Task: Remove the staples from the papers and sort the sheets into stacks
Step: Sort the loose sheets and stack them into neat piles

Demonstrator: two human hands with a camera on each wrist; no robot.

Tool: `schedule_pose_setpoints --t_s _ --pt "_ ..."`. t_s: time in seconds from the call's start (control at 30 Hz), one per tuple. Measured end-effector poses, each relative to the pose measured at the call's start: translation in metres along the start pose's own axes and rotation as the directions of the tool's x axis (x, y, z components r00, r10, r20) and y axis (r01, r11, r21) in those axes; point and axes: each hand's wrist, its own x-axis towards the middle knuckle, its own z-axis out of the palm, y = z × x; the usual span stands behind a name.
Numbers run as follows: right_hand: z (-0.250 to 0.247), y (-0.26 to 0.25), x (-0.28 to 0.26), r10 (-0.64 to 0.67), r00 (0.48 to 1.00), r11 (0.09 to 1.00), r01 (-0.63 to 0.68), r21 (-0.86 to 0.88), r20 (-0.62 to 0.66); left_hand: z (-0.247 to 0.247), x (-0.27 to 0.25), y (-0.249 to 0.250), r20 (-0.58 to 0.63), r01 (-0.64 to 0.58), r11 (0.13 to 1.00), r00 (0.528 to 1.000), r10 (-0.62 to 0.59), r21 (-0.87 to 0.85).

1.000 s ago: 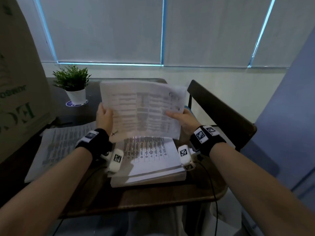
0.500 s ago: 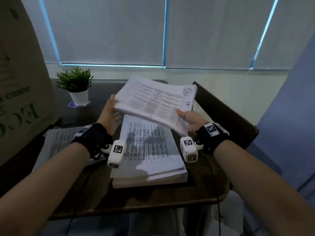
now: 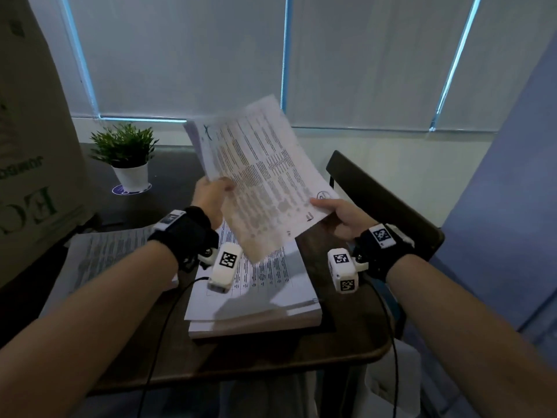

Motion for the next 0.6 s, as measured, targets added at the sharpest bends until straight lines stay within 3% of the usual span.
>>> schedule_pose_setpoints --t_s 0.2,0.3,0.4,0.47,0.53,0.6 --pt "0.014 -0.023 -0.005 -0.135 0.982 0.944 0.168 -0.283 0.135 -0.002 -0.010 0.029 -0.090 -0.279 0.956 0.954 0.287 0.094" --pt "0.017 -0.017 -0.006 -0.169 0.973 0.828 0.228 -0.513 0.159 -0.008 -0.013 0.031 -0.083 -0.337 0.932 0.933 0.349 0.138" --pt "0.018 0.013 -0.003 -0.125 0.979 0.801 0.195 -0.567 0.160 -0.018 -0.019 0.006 -0.038 -0.251 0.944 0.964 0.265 0.215" --pt "0.018 0.033 -0.003 -0.070 0.987 0.814 0.139 -0.563 0.142 -0.028 -0.022 -0.020 0.022 -0.105 0.937 0.994 0.104 0.334" --pt "0.017 0.043 -0.001 -0.070 0.990 0.820 0.125 -0.558 0.119 -0.038 -0.024 -0.041 0.060 0.036 0.883 0.996 -0.073 0.468" --pt "0.019 0.041 -0.004 -0.111 0.989 0.830 0.148 -0.537 0.101 -0.041 -0.024 -0.048 0.061 0.020 0.841 0.996 -0.063 0.541"
